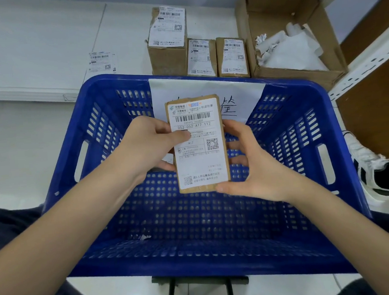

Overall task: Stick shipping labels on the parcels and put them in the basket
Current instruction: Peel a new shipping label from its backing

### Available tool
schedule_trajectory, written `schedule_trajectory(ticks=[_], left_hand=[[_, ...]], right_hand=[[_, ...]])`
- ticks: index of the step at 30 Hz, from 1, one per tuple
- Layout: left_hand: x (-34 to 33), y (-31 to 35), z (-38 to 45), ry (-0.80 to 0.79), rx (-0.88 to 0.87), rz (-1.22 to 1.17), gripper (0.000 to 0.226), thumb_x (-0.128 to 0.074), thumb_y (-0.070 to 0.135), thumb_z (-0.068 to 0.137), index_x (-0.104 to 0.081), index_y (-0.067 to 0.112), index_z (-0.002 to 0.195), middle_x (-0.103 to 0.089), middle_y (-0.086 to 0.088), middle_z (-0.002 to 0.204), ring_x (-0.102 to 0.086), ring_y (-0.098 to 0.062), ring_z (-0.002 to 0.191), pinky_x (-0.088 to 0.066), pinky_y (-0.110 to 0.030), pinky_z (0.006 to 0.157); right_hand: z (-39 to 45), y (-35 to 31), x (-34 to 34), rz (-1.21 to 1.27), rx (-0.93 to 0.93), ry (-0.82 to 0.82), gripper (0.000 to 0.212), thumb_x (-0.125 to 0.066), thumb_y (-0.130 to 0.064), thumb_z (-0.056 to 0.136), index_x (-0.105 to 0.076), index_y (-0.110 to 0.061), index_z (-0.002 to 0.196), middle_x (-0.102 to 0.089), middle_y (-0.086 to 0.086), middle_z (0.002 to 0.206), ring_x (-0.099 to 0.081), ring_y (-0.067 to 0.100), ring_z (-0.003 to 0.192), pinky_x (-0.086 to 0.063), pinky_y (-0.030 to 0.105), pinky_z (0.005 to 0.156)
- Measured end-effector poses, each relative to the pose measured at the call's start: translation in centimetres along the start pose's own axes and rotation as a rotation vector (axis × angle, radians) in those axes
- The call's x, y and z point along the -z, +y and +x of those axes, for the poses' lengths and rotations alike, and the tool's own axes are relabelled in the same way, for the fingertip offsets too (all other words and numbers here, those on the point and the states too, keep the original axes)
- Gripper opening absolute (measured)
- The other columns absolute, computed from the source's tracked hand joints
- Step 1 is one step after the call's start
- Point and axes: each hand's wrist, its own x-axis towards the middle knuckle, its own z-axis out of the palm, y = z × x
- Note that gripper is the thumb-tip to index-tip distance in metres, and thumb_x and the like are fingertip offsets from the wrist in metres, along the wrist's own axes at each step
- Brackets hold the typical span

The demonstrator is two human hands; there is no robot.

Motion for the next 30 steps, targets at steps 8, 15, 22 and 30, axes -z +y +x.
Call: schedule_trajectory(ticks=[8,15,22,30], left_hand=[[-0.8,-0.4,0.0,0.009,-0.020,0.037,0.009,-0.070,0.018,0.087,-0.070,0.010,0.091,-0.074,0.002,0.087,-0.070,-0.011,0.079,-0.060,-0.032,0.056],[-0.5,-0.2,-0.1,-0.005,-0.016,0.020,0.007,-0.069,0.016,0.087,-0.070,0.010,0.088,-0.075,0.004,0.079,-0.071,-0.011,0.073,-0.060,-0.033,0.058],[0.4,0.3,0.0,0.008,-0.058,0.036,0.012,-0.070,0.016,0.086,-0.071,0.007,0.093,-0.074,0.000,0.088,-0.072,-0.013,0.075,-0.060,-0.032,0.057],[-0.8,-0.2,-0.3,0.036,-0.157,0.170,0.007,-0.073,0.023,0.083,-0.070,0.016,0.081,-0.073,0.009,0.088,-0.071,-0.012,0.076,-0.060,-0.043,0.064]], right_hand=[[0.3,-0.2,-0.4,0.041,-0.068,0.127,0.096,-0.084,-0.022,0.068,-0.019,-0.036,0.137,-0.035,-0.031,0.130,-0.049,-0.007,0.110,-0.049,0.014,0.084],[0.3,-0.1,1.8,0.128,-0.054,-0.087,0.097,-0.076,-0.015,0.078,-0.012,-0.034,0.149,-0.034,-0.018,0.146,-0.046,0.004,0.127,-0.047,0.030,0.099],[-0.2,-1.1,2.0,0.293,-0.076,-0.084,0.091,-0.076,-0.022,0.073,-0.023,-0.033,0.146,-0.039,-0.010,0.144,-0.055,0.012,0.120,-0.053,0.035,0.092],[0.3,-0.9,0.6,0.225,-0.155,0.193,0.082,-0.071,-0.041,0.063,-0.034,-0.032,0.136,-0.061,-0.004,0.118,-0.065,0.014,0.100,-0.054,0.040,0.090]])
